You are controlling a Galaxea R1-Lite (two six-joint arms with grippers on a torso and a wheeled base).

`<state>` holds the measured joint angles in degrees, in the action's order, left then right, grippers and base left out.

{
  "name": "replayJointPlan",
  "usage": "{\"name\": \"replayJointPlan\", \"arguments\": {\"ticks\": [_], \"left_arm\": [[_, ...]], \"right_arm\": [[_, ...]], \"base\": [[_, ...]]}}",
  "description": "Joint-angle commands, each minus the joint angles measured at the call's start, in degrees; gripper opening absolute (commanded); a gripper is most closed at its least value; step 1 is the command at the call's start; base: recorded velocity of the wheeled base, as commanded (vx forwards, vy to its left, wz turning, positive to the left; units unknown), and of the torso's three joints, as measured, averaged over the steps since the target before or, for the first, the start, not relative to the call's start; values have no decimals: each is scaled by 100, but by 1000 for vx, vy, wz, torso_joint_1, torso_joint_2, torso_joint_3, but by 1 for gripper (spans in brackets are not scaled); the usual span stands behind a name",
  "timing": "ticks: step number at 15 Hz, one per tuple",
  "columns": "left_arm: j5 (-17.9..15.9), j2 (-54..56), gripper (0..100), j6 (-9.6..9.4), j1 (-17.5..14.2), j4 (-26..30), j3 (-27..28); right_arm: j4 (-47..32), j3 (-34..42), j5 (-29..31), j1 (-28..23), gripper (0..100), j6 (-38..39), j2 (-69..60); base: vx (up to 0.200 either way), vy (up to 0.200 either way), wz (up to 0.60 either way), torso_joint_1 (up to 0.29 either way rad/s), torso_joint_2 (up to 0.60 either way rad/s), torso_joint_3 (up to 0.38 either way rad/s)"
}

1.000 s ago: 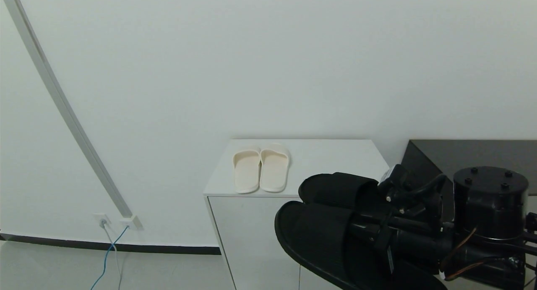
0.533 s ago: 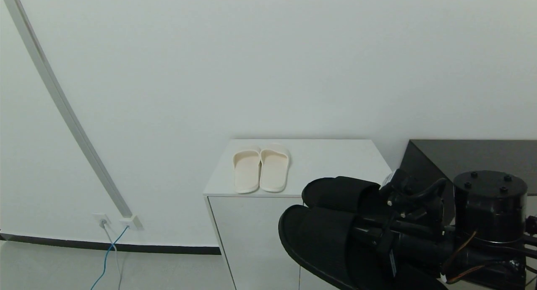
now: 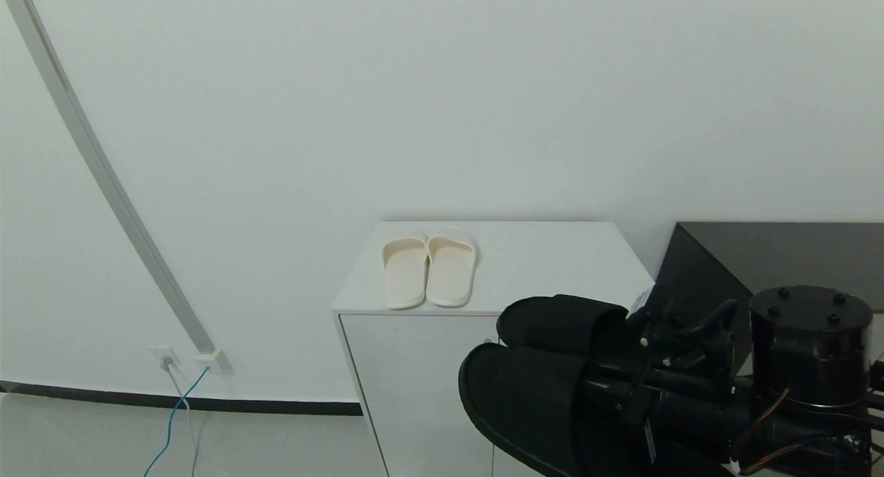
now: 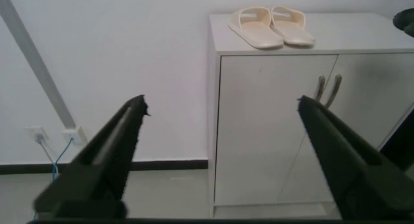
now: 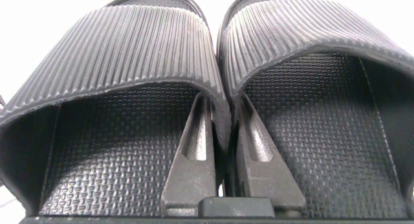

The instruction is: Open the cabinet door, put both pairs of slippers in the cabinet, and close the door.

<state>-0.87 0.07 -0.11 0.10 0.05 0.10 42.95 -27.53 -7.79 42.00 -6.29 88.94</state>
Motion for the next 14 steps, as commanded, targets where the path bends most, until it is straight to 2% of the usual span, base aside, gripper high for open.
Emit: {"name": "replayJointPlan", "arguments": {"ticks": [1, 9, 14], "left_arm": [[-1, -7, 100, -7, -1, -5, -1], [7, -7, 100, 11, -1, -5, -1], [16, -7, 100, 11, -1, -5, -1]], "right_arm": [[3, 10, -3, 2, 0, 5, -17], [3, 204, -3, 2, 0, -4, -35], [3, 265, -3, -7, 0, -180, -26]], "base": [[0, 0, 0, -139, 354, 183], [0, 0, 0, -165, 378, 210], [0, 0, 0, -224, 533, 305]]}}
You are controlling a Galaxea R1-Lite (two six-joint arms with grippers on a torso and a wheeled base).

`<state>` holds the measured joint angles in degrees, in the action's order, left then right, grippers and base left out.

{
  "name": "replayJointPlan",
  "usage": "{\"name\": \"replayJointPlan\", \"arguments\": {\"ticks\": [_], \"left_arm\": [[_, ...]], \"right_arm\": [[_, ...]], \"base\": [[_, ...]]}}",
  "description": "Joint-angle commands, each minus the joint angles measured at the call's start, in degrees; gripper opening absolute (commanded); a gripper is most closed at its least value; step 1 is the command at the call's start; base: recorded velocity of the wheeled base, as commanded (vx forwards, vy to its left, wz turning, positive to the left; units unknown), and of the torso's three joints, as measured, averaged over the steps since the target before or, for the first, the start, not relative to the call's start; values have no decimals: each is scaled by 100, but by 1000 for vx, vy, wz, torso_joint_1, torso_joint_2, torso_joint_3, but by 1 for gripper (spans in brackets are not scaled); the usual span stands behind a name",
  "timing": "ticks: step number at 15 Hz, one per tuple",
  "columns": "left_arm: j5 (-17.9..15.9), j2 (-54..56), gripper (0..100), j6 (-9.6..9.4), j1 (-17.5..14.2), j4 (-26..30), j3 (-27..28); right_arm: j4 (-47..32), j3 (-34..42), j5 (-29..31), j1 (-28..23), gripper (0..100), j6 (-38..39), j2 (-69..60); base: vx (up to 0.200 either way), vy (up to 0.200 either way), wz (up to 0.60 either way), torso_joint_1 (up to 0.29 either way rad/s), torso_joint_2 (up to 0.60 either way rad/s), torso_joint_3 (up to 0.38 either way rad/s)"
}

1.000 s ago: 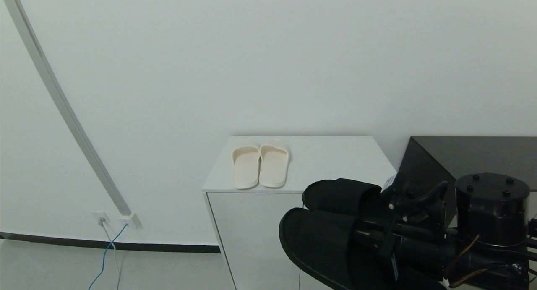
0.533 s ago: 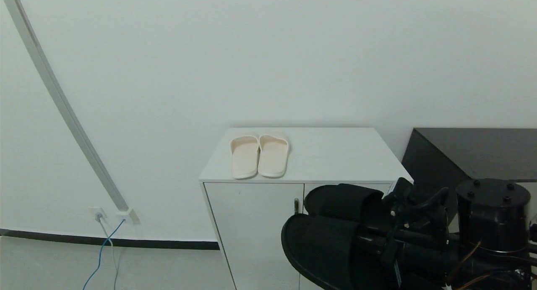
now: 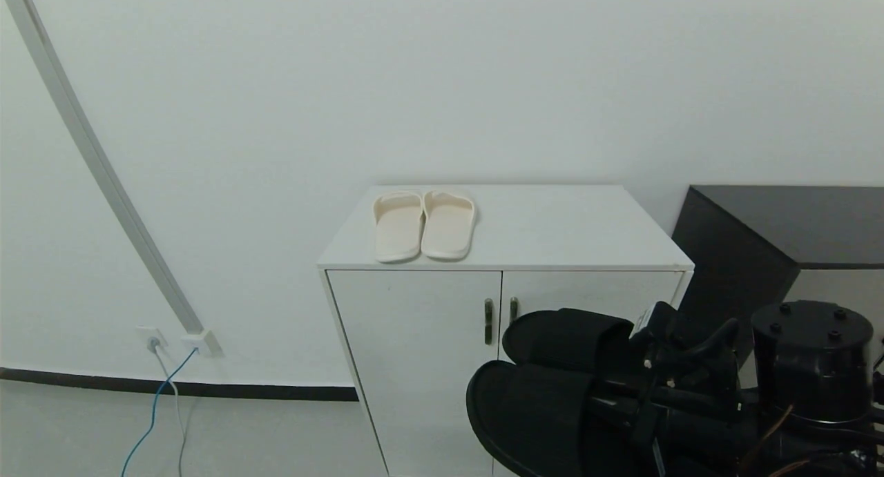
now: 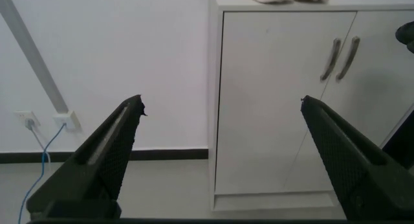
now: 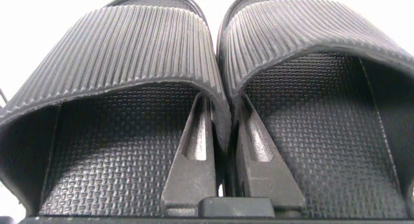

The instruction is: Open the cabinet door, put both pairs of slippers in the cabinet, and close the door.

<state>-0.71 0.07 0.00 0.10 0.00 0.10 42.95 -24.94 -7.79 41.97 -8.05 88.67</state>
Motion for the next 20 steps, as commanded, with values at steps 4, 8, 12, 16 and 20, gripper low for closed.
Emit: {"name": "replayJointPlan", "arguments": {"ticks": [4, 8, 12, 16, 20], "left_arm": [[0, -7, 100, 9, -1, 0, -1], [0, -7, 100, 0, -1, 0, -1], [0, -7, 100, 9, -1, 0, -1], [-8, -7, 100, 0, -1, 0, -1], [-8, -7, 100, 0, -1, 0, -1]], "right_arm": [[3, 16, -3, -5, 0, -30, -8], [3, 24, -12, 4, 0, -39, -8], [12, 51, -12, 57, 0, -39, -17], [214, 174, 32, 171, 0, -118, 1], [214, 183, 32, 171, 0, -109, 10]], "base": [[0, 0, 0, -213, 538, 321], [0, 0, 0, -185, 514, 327], [0, 0, 0, -164, 486, 324], [0, 0, 0, -137, 466, 332], [0, 0, 0, -93, 456, 363]]}}
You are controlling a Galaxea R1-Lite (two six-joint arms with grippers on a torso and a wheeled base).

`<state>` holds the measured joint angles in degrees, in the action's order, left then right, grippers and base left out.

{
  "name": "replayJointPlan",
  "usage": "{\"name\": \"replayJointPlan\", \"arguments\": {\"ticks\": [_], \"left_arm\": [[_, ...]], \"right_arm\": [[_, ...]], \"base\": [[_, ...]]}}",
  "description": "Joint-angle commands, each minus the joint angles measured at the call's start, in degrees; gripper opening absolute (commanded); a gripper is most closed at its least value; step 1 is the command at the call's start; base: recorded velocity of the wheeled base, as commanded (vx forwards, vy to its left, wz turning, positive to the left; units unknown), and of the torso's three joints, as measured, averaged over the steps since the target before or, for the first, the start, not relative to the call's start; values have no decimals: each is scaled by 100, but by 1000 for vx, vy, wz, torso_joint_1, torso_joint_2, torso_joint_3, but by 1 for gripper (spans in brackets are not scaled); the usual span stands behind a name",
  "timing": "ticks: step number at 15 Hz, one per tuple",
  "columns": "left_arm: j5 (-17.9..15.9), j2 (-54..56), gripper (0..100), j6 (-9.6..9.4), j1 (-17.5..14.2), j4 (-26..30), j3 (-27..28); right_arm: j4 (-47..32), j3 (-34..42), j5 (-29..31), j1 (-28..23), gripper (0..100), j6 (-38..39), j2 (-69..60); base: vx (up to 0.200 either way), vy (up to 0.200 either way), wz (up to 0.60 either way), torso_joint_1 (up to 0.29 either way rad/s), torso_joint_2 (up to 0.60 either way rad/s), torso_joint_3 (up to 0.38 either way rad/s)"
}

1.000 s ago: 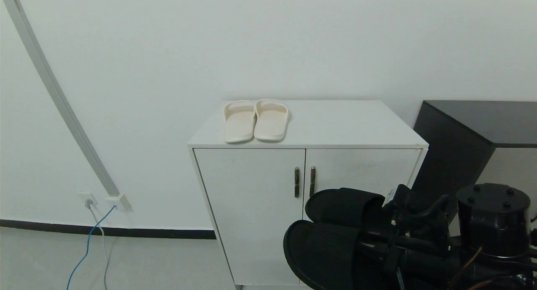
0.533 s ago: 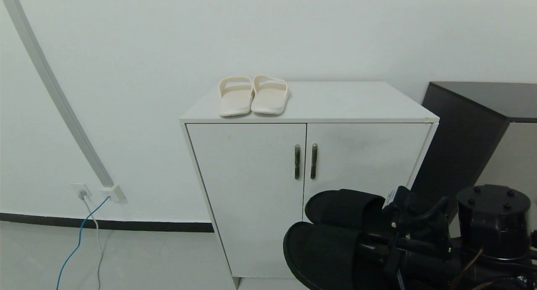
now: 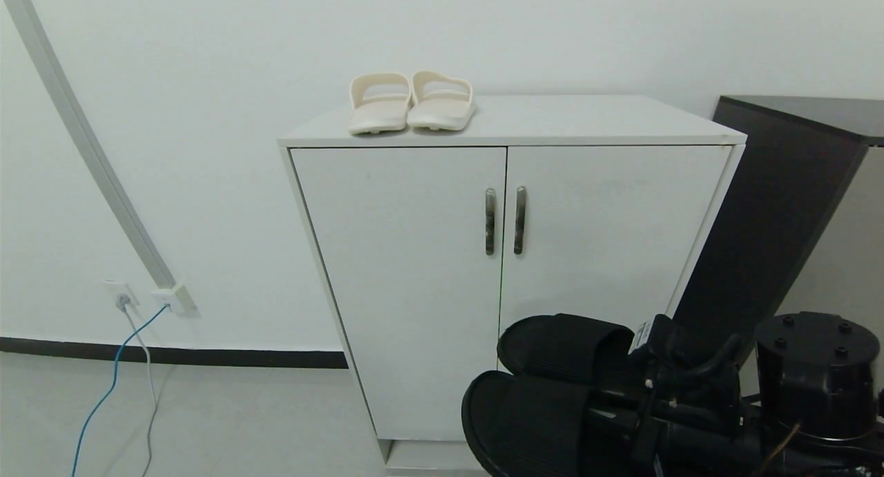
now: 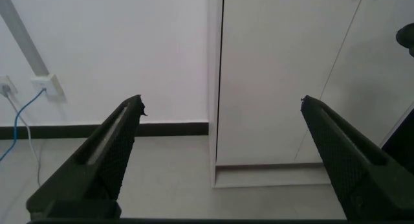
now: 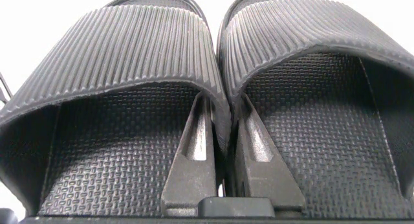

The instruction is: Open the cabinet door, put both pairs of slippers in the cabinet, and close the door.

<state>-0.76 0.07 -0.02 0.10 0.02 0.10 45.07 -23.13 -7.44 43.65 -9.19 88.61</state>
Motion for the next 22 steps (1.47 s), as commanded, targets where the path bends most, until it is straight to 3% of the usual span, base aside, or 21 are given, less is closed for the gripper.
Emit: {"name": "replayJointPlan", "arguments": {"ticks": [1, 4, 15, 16, 17, 18, 19, 20, 21, 22], "left_arm": [[-4, -7, 100, 2, -1, -2, -1], [-12, -7, 100, -6, -1, -2, -1], [-30, -315, 100, -24, 105, 6, 8], [-39, -464, 100, 29, 131, -38, 192], [-109, -798, 100, 292, 131, -117, 808], [-329, -1317, 100, 539, 131, -117, 1405], [-707, -1871, 100, 556, 131, -143, 1766], [-1243, -2328, 100, 539, 148, -213, 2003], [-2060, -2706, 100, 547, 228, -451, 2170], [-2482, -2987, 100, 547, 245, -591, 2240]], "right_arm": [[2, 1, -12, 3, 0, 5, 24], [2, 10, -12, 3, 0, 5, 42], [37, 45, -39, -6, 0, 31, 147], [63, 45, -39, 3, 0, 31, 156], [90, 45, -39, -6, 0, 31, 156], [90, 45, -39, -6, 0, 31, 156], [90, 45, -47, -6, 0, 31, 156], [90, 71, -39, -6, 0, 31, 156], [116, 98, -39, -6, 0, 31, 147], [151, 107, -39, -6, 0, 31, 139]], "base": [[0, 0, 0, -32, 447, 369], [0, 0, 0, -23, 393, 357], [0, 0, 0, 0, 0, 0], [0, 0, 0, 0, 0, 0], [0, 0, 0, 0, 0, 0], [0, 0, 0, -17, 173, 134], [0, 0, 0, -7, 105, 80], [0, 0, 0, -7, 66, 51], [0, 0, 0, 0, 0, 0], [0, 0, 0, 0, 0, 0]]}}
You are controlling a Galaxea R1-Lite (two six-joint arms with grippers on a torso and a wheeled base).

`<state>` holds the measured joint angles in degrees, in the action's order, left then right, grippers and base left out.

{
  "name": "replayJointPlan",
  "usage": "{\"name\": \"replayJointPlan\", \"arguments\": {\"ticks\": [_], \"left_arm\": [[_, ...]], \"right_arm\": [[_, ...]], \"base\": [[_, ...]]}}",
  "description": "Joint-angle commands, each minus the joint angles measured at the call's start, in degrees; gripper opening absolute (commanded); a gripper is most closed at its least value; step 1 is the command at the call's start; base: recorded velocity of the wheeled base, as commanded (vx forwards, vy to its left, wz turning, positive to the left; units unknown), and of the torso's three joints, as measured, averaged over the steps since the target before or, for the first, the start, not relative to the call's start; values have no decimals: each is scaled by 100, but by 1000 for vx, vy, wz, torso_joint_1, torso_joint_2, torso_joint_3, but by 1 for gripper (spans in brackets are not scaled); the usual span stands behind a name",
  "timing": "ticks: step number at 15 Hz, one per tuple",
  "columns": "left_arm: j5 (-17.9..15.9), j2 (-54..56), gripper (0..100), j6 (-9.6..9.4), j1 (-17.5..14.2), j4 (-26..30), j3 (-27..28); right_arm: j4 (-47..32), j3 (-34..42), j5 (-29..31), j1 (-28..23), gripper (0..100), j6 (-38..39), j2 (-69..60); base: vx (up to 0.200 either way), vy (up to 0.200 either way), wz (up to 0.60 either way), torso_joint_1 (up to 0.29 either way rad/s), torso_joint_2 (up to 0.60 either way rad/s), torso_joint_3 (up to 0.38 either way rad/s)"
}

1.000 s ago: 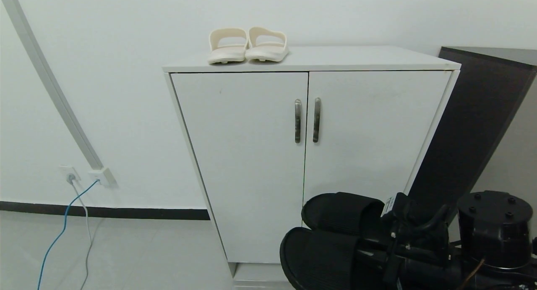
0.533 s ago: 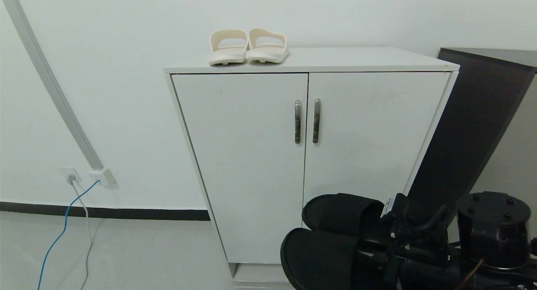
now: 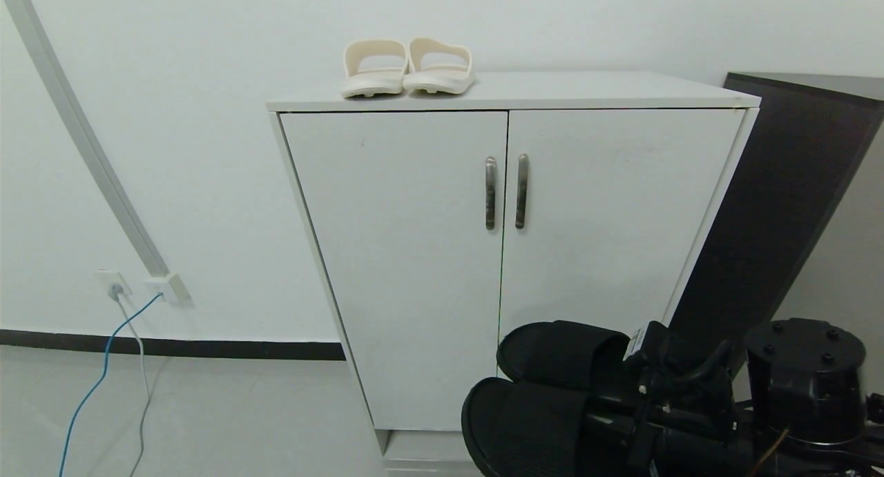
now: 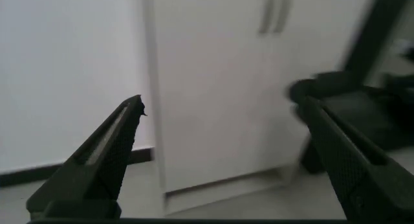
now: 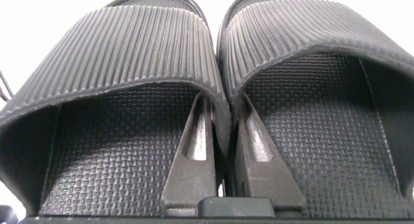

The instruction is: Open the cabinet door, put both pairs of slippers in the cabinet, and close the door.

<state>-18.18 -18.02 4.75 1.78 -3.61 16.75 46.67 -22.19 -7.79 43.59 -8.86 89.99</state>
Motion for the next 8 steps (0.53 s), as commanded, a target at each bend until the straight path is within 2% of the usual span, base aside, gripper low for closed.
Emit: {"name": "replayJointPlan", "arguments": {"ticks": [1, 2, 5, 6, 8], "left_arm": [[-951, -1854, 100, 34, 103, -536, 733], [-969, -2391, 100, -27, 200, -799, 856], [-925, -3639, 100, 140, 850, -1959, 1094], [-916, -3858, 100, 140, 1009, -2170, 1155], [-925, -4597, 100, 236, 1536, -2443, 1726]], "right_arm": [[80, 48, 6, 0, 0, -1, 1], [132, 74, 14, 0, 0, -10, 10], [194, 127, -3, 0, 0, -10, 10], [203, 127, -3, 0, 0, -10, 10], [211, 127, 6, 0, 0, -1, 18]], "base": [[0, 0, 0, 0, 0, 0], [0, 0, 0, 0, 0, 0], [0, 0, 0, 0, 0, 0], [0, 0, 0, 0, 0, 0], [0, 0, 0, 0, 0, 0]]}}
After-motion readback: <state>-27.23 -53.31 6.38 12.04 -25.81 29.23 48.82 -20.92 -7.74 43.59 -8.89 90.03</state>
